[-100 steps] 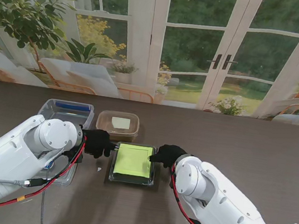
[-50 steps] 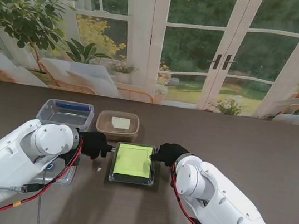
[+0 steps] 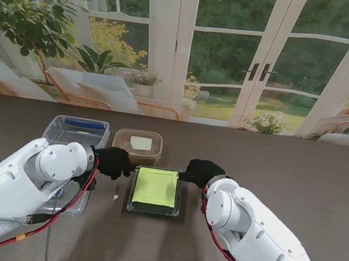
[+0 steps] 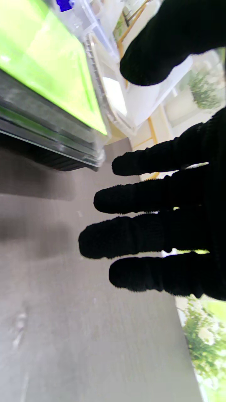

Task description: Pair container bodies with their lids

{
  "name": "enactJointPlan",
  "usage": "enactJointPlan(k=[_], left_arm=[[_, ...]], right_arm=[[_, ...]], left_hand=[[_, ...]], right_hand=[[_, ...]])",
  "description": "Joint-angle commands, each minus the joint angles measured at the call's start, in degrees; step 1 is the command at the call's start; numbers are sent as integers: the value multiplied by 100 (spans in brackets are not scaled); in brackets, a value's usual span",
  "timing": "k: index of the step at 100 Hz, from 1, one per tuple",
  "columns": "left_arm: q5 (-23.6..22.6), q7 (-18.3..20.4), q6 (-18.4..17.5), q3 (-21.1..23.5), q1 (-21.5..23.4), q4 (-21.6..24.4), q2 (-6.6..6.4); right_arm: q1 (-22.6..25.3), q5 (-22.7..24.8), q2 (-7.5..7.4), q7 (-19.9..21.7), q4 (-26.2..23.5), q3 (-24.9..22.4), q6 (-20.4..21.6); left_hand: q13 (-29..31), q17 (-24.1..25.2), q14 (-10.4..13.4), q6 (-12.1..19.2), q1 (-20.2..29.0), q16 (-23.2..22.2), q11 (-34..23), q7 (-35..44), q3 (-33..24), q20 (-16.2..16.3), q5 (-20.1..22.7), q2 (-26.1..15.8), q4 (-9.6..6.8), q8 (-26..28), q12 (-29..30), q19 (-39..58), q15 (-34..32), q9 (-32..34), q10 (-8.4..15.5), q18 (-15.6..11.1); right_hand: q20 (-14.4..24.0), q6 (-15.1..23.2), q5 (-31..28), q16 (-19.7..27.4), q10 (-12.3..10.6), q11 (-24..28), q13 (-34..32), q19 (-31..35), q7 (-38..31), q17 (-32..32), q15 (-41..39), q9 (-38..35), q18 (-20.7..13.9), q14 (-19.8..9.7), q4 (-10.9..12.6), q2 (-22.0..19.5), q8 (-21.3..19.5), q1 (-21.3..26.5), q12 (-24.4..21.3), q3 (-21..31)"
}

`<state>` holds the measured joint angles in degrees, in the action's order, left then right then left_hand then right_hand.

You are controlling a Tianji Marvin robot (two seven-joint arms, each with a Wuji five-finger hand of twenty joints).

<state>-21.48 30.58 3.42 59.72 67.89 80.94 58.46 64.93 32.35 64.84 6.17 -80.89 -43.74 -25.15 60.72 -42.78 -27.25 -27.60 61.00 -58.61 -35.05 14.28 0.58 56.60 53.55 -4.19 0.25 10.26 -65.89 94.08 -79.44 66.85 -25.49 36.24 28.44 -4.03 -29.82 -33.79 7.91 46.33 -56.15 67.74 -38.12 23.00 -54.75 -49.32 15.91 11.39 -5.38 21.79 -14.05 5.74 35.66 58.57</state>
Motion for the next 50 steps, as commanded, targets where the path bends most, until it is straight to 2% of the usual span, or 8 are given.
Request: enactJointPlan(k=[1, 29, 50], left_arm=[[17, 51, -69, 19, 4, 3, 50], [212, -146, -337, -127, -170, -237, 122], [411, -284, -537, -298, -374, -566, 192]], right_arm=[[90, 53, 44, -21, -51, -46, 147], [151, -291, 138, -277, 79, -137, 701], [82, -497, 217, -402, 288, -55, 810]], left_hand=[[15, 135, -34, -143, -35, 76, -10, -5, 25, 41, 0, -182, 14, 36, 41, 62, 102, -17, -200, -232], [16, 134, -37, -136, -30, 64, -7, -13, 22, 52, -4, -169, 13, 38, 54, 55, 112, -20, -199, -218], [-2, 148, -72, -142, -23, 65, 8, -16, 20, 60, 0, -158, 13, 40, 67, 41, 149, -30, -214, -208]], right_hand=[[136, 189, 32, -6, -121, 111, -254, 272, -35, 49, -107, 21, 174, -41, 122, -60, 34, -26, -35, 91], [170, 439, -389, -26, -111, 102, -338, 416, -21, 190, -183, -119, 192, -72, 84, 57, 53, 15, -41, 261], [176, 433, -436, -25, -110, 87, -328, 429, 15, 172, -182, -143, 213, -48, 65, 67, 63, 17, -36, 288]])
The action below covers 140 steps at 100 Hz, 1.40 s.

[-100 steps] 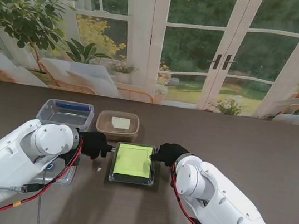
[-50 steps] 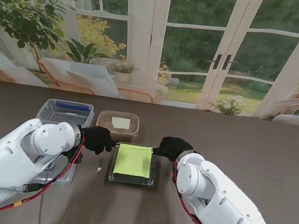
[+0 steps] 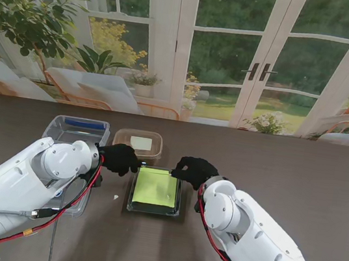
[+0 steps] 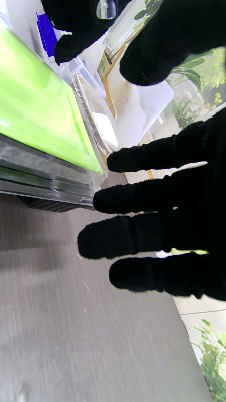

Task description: Pair container bodies with their lids

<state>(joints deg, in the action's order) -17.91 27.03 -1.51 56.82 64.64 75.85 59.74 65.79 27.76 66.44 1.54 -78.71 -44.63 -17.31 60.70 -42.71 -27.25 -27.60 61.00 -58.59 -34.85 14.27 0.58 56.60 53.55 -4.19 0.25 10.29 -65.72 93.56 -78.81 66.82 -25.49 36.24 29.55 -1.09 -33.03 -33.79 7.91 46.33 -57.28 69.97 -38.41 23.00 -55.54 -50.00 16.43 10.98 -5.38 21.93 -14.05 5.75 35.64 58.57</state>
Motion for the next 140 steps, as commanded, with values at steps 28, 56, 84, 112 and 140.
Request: enactJointPlan(k=[28, 56, 84, 112, 140], left_arm=[[394, -76, -248, -206, -297, -539, 172], [591, -113, -343, -444, -523, -925, 248], [675, -129, -405, -616, -687, -1124, 295], [714, -98, -424, -718, -799, -1226, 313], [674, -83, -374, -707, -780, -1207, 300]], right_arm=[[-116, -233, 131, -6, 314, 133, 85], [-128, -296, 152, -37, 388, 147, 133], [-77, -315, 141, -28, 398, 112, 202], [-81, -363, 165, -81, 467, 109, 212], [-30, -407, 173, -110, 470, 107, 272]], left_hand=[[-63, 199, -143, -134, -11, 55, 59, -30, 17, 81, -6, -149, 13, 37, 97, 44, 167, -49, -242, -187], [-57, 213, -160, -138, -13, 33, 64, -33, 23, 114, -4, -149, 14, 40, 104, 19, 180, -49, -258, -156], [-56, 211, -160, -142, -10, 22, 65, -41, 20, 134, -16, -148, 13, 39, 106, 10, 185, -49, -255, -155], [-55, 210, -160, -144, -10, 17, 67, -35, 19, 146, -4, -151, 14, 44, 108, 5, 187, -53, -249, -155], [-55, 215, -160, -148, -8, 13, 71, -37, 19, 154, -8, -149, 14, 45, 111, -2, 189, -54, -253, -154]], right_hand=[[73, 122, -159, -24, -90, 77, -190, 201, 48, 143, -96, -67, 175, 20, 58, 62, 57, 32, -28, 313], [82, 84, -155, -22, -91, 76, -180, 199, 42, 129, -92, -54, 180, 36, 53, 56, 47, 32, -26, 324], [86, 67, -156, -21, -92, 75, -175, 196, 37, 127, -91, -53, 178, 39, 54, 50, 42, 27, -29, 317], [91, 40, -174, -22, -73, 67, -180, 197, 28, 122, -99, -51, 178, 38, 52, 64, 36, 40, -37, 331], [95, 12, -217, -22, -66, 76, -197, 206, 14, 128, -111, -75, 185, 41, 50, 69, 30, 49, -41, 346]])
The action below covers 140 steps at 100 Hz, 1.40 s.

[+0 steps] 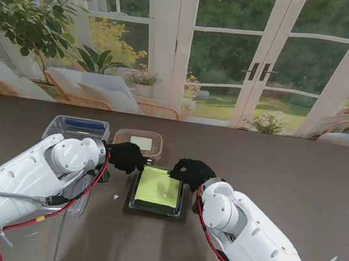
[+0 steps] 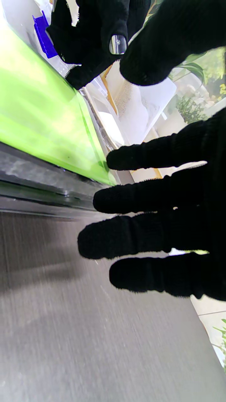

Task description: Pair container bodies with their lids

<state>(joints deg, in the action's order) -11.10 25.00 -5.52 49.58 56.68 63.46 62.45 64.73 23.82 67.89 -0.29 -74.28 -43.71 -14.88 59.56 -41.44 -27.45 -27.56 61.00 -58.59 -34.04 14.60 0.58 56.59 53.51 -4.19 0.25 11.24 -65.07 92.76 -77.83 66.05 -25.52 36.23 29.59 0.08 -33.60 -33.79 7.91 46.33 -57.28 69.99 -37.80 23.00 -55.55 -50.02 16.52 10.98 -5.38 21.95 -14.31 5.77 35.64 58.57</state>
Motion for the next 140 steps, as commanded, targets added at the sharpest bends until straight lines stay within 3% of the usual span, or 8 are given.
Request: enactJointPlan(k=[1, 48, 104, 140], left_arm=[[-11, 120, 29, 20, 19, 34, 27], [-245, 27, 6, 356, 312, 509, -46], [300, -80, -277, -222, -140, -254, 179], [290, -139, -297, -261, -177, -407, 210]], right_arm=[[79, -14, 29, 72, 27, 15, 32], [124, 10, 25, 50, -2, 23, 47], [139, -1, 23, 70, -19, 46, 30], [144, -45, 48, 25, 32, 77, 60]], left_hand=[[60, 89, -140, -154, -9, 13, -10, -69, 20, 155, -3, -148, 14, -50, 46, 78, 91, 24, -249, -152], [89, 75, -128, -166, -4, 18, -24, -59, 19, 169, 14, -138, 15, -46, 45, 80, 94, 49, -242, -135], [75, 84, -147, -167, 3, 30, -16, -68, 17, 169, -7, -135, 14, -51, 52, 73, 105, 43, -252, -137], [72, 93, -155, -173, 5, 24, -10, -55, 17, 176, 21, -137, 14, -43, 53, 59, 111, 41, -258, -123]], right_hand=[[91, -103, -159, -22, -64, 77, -196, 204, -47, 128, -110, -74, 178, 39, 50, 70, 57, 48, -41, 347], [90, -113, -180, -17, -66, 70, -204, 210, -50, 141, -108, -69, 172, 35, 45, 63, 55, 39, -49, 353], [89, -139, -196, -14, -64, 70, -191, 209, -53, 129, -104, -60, 171, 28, 46, 56, 54, 35, -52, 347], [87, -160, -206, -11, -65, 73, -178, 207, -59, 123, -97, -54, 171, 16, 47, 62, 52, 37, -55, 347]])
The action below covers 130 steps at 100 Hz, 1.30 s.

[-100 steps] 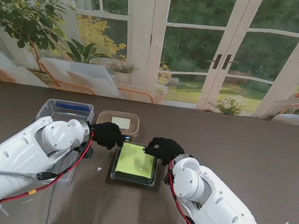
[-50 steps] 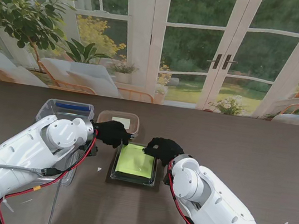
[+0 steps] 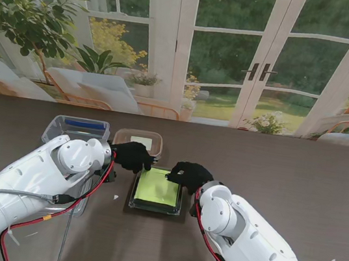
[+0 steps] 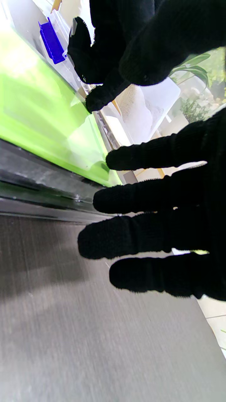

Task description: Pair container bodies with their lids

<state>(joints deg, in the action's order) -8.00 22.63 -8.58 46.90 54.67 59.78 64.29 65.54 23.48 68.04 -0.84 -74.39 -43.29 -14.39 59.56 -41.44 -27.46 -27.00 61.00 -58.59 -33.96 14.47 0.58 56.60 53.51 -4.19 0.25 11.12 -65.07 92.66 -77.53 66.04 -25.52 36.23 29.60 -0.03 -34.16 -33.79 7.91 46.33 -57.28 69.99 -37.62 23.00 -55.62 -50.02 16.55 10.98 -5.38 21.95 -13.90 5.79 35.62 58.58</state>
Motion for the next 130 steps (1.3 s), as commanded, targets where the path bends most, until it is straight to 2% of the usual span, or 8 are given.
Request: enactJointPlan(k=[1, 58, 109, 130], left_arm=[[-18, 97, 9, 7, 25, -40, 27], [-8, 25, 71, 23, 131, -95, 45], [-444, 132, 151, 655, 593, 869, -194], [-774, 289, 329, 1011, 951, 1411, -329]], right_arm=[[62, -12, 32, 80, 45, 37, 12], [68, -40, 34, 89, 88, 48, 38], [176, 80, -29, 117, -240, -151, -17], [211, 148, -59, 134, -340, -253, -44]], left_hand=[[73, 92, -154, -230, 5, 24, -18, -52, 17, 176, 1, -137, 14, -35, 52, 68, 81, 42, -258, -123], [55, 120, -171, -228, 8, 20, -3, -53, 18, 186, 4, -133, 15, -34, 56, 43, 99, 28, -261, -117], [36, 134, -166, -179, -26, 15, 12, -76, 20, 198, -24, -138, 12, -44, 65, 25, 119, 17, -248, -115], [19, 152, -150, -153, -46, 19, 22, -109, 22, 198, -77, -148, 12, -56, 68, 13, 137, -4, -239, -128]], right_hand=[[86, -147, -150, -11, -66, 73, -178, 207, -77, 123, -90, -53, 168, 16, 47, 62, 11, 36, -53, 347], [84, -151, -117, -8, -62, 75, -151, 198, -76, 96, -85, -19, 155, 31, 48, 58, 10, 35, -57, 344], [94, -60, 60, -18, -53, 73, -137, 194, -35, 82, -103, -5, 171, 72, 42, 62, 21, 28, -61, 318], [97, -38, 105, -22, -58, 69, -129, 189, -18, 71, -109, 4, 180, 77, 44, 60, 27, 30, -60, 307]])
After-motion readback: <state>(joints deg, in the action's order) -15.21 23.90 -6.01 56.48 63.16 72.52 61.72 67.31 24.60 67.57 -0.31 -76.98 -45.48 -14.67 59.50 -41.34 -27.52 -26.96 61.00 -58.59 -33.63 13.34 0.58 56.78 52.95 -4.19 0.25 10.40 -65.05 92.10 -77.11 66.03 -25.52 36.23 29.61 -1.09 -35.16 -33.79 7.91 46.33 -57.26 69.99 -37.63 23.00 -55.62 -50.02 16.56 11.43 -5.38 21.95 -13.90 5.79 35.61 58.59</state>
